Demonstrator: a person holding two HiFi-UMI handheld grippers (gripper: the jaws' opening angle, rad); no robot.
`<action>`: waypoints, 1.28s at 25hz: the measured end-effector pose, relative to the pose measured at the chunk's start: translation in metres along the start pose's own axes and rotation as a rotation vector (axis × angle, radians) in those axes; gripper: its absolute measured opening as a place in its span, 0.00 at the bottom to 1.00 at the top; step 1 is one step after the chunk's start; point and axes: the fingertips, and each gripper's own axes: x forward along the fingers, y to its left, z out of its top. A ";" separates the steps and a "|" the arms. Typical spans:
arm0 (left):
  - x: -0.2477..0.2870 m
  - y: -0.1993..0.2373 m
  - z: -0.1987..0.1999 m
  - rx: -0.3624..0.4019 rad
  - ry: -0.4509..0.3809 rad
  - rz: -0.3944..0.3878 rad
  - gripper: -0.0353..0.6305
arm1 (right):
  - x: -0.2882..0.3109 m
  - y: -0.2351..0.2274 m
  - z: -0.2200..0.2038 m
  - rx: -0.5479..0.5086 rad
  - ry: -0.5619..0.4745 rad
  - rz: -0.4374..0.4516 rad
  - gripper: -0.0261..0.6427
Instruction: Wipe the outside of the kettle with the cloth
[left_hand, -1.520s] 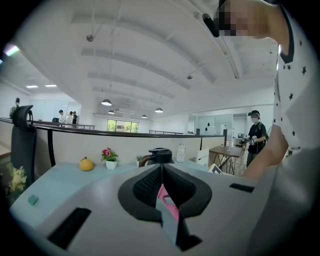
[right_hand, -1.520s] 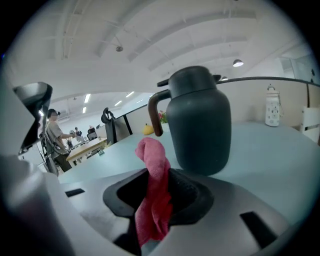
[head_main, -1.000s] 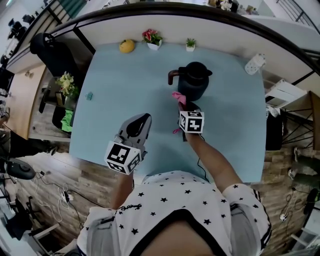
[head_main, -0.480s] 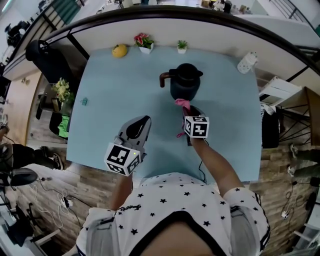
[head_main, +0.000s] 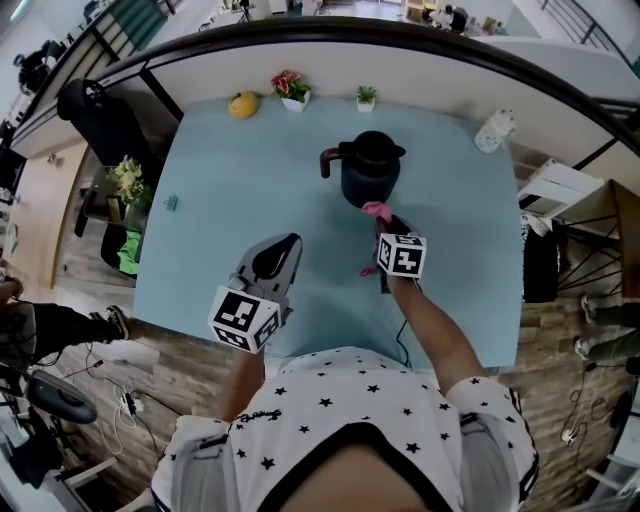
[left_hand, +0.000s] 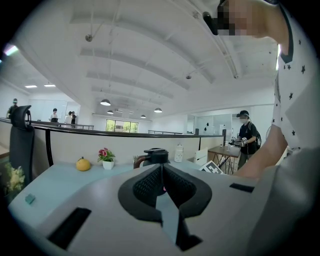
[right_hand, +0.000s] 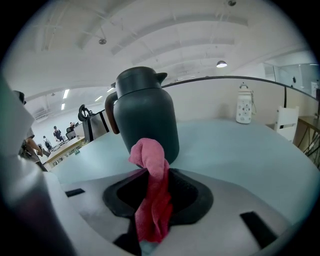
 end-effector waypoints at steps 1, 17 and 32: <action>-0.001 0.000 0.000 0.001 -0.001 0.001 0.11 | 0.000 0.001 0.000 -0.002 -0.002 0.001 0.22; -0.007 0.016 0.012 0.037 -0.033 0.034 0.11 | -0.113 0.002 0.078 0.061 -0.356 0.135 0.22; -0.006 0.011 0.013 0.049 -0.036 0.027 0.11 | -0.149 0.041 0.098 0.065 -0.447 0.263 0.22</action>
